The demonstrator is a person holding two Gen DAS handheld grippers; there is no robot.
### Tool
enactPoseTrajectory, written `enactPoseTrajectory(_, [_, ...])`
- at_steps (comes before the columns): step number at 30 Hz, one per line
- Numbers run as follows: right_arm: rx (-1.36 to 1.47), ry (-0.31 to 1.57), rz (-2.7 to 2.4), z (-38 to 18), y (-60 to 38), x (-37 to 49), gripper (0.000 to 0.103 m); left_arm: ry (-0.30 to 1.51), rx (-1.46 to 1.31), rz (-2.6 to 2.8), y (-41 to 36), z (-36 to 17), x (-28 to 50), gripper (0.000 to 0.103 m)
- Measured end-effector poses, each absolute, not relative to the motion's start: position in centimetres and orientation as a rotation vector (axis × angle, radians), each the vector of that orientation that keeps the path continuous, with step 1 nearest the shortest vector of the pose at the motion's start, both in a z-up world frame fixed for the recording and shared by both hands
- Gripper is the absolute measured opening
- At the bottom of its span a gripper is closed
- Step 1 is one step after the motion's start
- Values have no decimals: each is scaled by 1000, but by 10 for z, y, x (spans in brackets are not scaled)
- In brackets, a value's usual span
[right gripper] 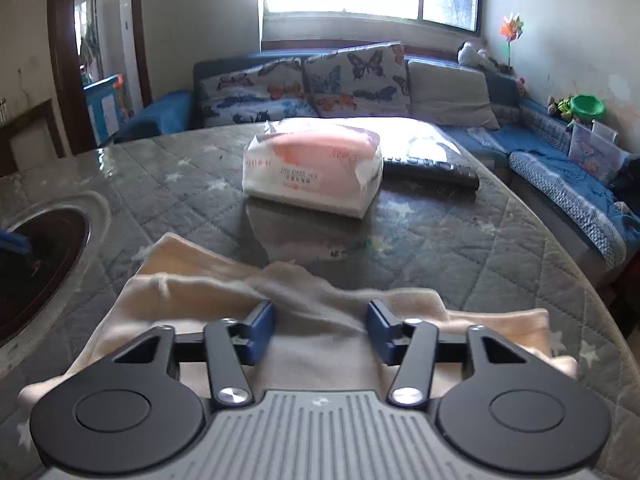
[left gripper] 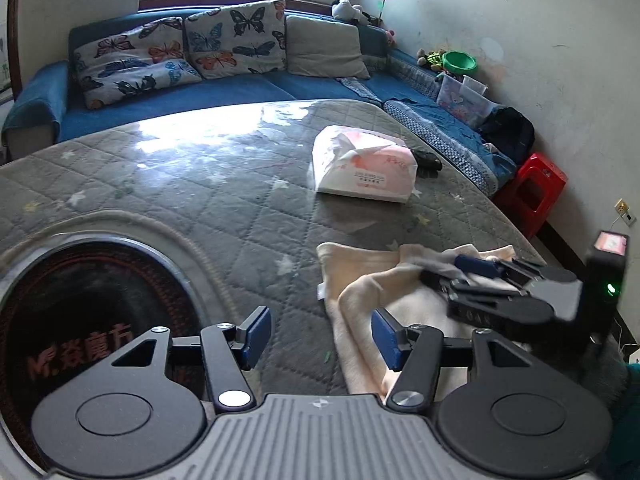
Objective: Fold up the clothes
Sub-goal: 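Lower the folded sweatshirt onto the table and open both grippers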
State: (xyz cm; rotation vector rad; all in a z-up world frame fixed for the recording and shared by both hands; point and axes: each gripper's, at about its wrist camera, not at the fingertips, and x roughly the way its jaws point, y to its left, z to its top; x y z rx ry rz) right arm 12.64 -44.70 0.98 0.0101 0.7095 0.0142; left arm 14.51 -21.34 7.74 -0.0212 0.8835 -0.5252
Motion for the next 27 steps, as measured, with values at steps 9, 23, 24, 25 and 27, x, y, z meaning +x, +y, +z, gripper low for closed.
enactPoseTrajectory(9, [14, 664, 32, 33, -448, 81, 60, 827, 36, -473, -179, 83, 125, 73])
enactPoseTrajectory(23, [-13, 617, -47, 23, -442, -7, 66, 812, 107, -609, -239, 60, 95, 75])
enactPoseTrajectory(24, [-4, 609, -55, 24, -444, -7, 67, 809, 111, -607, -245, 58, 96, 75])
enactPoseTrajectory(25, [17, 596, -76, 24, -449, -7, 67, 800, 122, -598, -251, 57, 98, 75])
enactPoseTrajectory(27, [59, 623, -95, 18, -456, -3, 68, 795, 148, -586, -262, 53, 101, 75])
